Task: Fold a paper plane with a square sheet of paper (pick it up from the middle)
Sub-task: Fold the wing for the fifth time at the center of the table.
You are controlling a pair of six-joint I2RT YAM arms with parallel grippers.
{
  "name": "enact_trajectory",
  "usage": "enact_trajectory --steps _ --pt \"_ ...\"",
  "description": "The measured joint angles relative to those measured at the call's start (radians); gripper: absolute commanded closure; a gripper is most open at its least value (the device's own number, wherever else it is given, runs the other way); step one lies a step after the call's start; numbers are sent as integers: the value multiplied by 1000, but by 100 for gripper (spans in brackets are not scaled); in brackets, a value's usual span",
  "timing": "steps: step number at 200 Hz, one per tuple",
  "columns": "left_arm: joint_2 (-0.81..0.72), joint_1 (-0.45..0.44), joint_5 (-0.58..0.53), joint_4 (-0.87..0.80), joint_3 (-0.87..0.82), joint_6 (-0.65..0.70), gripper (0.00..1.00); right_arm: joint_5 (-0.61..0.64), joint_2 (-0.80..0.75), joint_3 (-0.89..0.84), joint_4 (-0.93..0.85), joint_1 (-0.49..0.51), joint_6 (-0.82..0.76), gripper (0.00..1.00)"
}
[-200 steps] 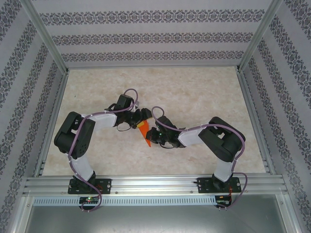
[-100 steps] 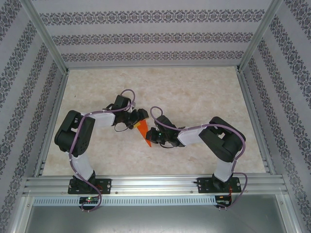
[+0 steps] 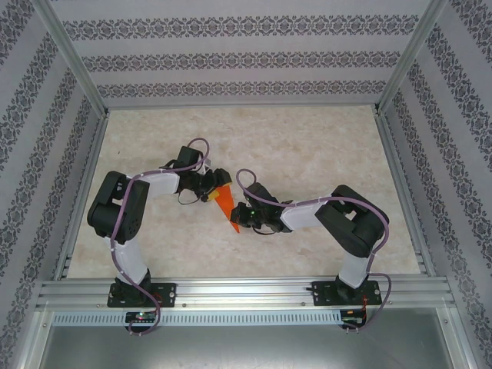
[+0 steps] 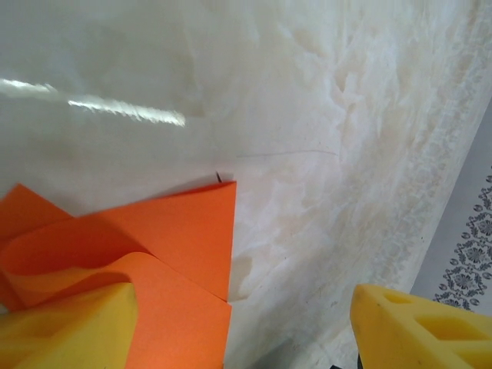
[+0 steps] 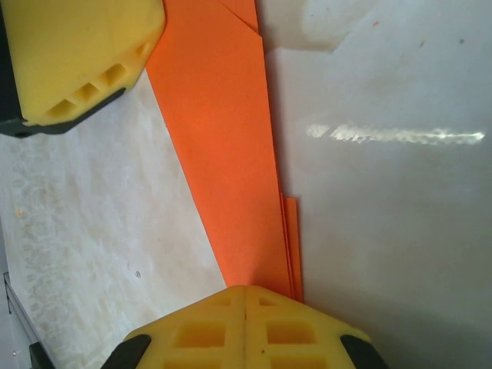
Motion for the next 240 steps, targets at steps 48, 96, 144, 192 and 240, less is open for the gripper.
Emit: enact_trajectory --steps 48,96,144,192,240 --pt "17 38 -18 -24 34 13 25 4 0 7 -12 5 -18 100" --pt "27 61 -65 -50 64 26 25 3 0 16 -34 13 -22 100" --pt "27 98 -115 -105 100 68 25 -20 -7 16 -58 19 -22 100" --pt "-14 106 -110 -132 102 81 28 -24 -7 29 -82 20 -22 100" --pt "-173 14 -56 -119 47 80 31 -23 -6 36 -98 24 -21 100"
